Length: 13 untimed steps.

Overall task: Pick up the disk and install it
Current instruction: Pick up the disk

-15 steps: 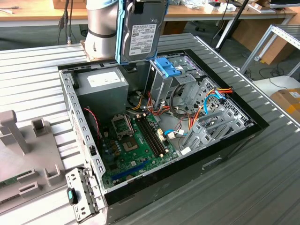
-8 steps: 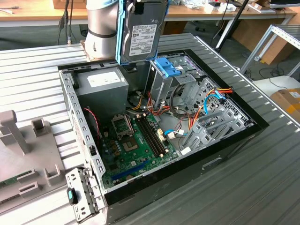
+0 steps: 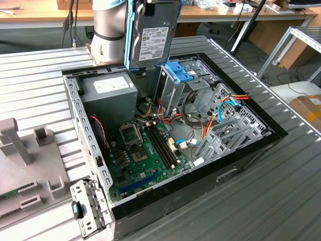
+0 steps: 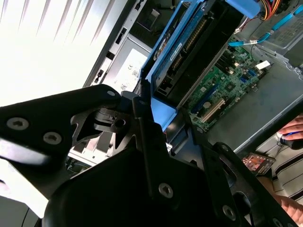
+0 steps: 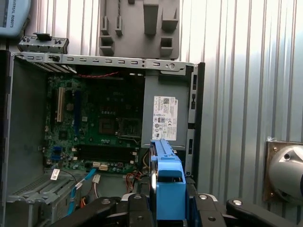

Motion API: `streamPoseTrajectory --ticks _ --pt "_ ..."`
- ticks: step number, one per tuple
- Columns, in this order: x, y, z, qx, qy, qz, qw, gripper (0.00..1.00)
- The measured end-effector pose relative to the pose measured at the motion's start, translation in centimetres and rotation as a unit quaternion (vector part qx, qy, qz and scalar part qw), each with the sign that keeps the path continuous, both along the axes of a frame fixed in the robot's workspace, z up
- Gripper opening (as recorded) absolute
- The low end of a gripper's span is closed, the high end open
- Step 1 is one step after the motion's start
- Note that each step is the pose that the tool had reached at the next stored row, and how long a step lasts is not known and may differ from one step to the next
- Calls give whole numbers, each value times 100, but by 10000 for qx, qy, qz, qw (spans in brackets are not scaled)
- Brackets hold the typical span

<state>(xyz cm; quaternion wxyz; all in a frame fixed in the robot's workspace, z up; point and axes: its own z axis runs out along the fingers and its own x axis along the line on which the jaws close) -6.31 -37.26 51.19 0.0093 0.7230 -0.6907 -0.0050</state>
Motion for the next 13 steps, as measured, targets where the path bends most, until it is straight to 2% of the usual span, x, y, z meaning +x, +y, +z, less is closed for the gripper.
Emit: streamPoseTrajectory --ticks 13 --pt "0 -13 1 -1 0 1 10000 37"
